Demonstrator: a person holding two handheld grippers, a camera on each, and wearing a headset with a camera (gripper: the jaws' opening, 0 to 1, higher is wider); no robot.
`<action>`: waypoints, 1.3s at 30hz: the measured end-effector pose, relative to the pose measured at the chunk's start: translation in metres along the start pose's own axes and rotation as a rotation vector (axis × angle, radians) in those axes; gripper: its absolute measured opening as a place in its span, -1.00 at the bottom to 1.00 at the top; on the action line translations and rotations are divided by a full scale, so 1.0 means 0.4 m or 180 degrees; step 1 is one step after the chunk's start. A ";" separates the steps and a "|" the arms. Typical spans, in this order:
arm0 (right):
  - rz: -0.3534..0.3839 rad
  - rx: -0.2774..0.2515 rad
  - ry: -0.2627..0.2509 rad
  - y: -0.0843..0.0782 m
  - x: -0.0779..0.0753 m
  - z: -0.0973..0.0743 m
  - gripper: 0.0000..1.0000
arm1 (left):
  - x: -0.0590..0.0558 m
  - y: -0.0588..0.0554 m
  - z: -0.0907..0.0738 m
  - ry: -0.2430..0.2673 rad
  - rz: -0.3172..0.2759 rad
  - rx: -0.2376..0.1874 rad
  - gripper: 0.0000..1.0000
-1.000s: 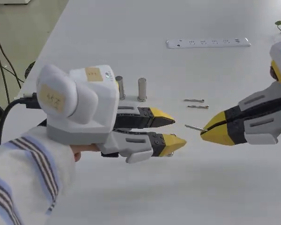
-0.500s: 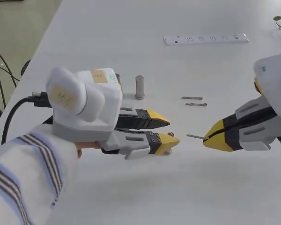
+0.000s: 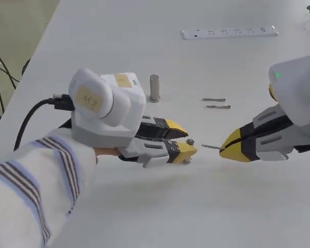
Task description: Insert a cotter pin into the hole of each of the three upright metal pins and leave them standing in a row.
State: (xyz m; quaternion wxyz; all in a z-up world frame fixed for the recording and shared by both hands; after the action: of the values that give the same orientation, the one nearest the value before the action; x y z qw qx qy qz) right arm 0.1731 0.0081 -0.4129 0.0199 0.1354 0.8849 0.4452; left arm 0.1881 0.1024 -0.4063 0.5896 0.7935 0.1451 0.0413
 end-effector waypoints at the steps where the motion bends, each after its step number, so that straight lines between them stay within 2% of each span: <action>1: 0.0010 -0.0001 -0.0002 0.000 -0.001 0.002 -1.00 | 0.001 -0.002 0.001 0.0002 0.0000 0.0013 -0.68; 7: 0.0020 0.0021 0.0004 -0.005 -0.008 0.015 -1.00 | 0.010 -0.010 0.003 0.0017 -0.0013 0.0051 -0.70; 12: 0.0044 0.0032 -0.0006 -0.008 -0.015 0.021 -1.00 | 0.009 -0.019 0.009 0.0000 -0.0004 0.0097 -0.84; 31: 0.0060 0.0043 0.0030 0.000 -0.013 0.026 -1.00 | 0.006 -0.012 0.016 -0.0049 0.0010 0.0080 -0.89; 39: 0.0017 0.0096 0.0036 0.004 -0.012 0.030 -1.00 | 0.008 -0.010 0.016 -0.0033 0.0014 0.0083 -0.89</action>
State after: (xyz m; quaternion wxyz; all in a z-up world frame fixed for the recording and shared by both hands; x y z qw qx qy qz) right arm 0.1799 0.0170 -0.4193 0.0116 0.1354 0.8912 0.4327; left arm 0.1920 0.0986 -0.4124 0.5798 0.8017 0.1408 0.0365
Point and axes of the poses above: the centre of the closed fingertips' face, and the gripper's own axes: z roughly forward along the fingers, x roughly to its left, y roughly out of its top, the point moved 4 cm from there along -z, roughly backward along the fingers, and after that the axes turned 12 degrees about -x, right-handed, at the moved point
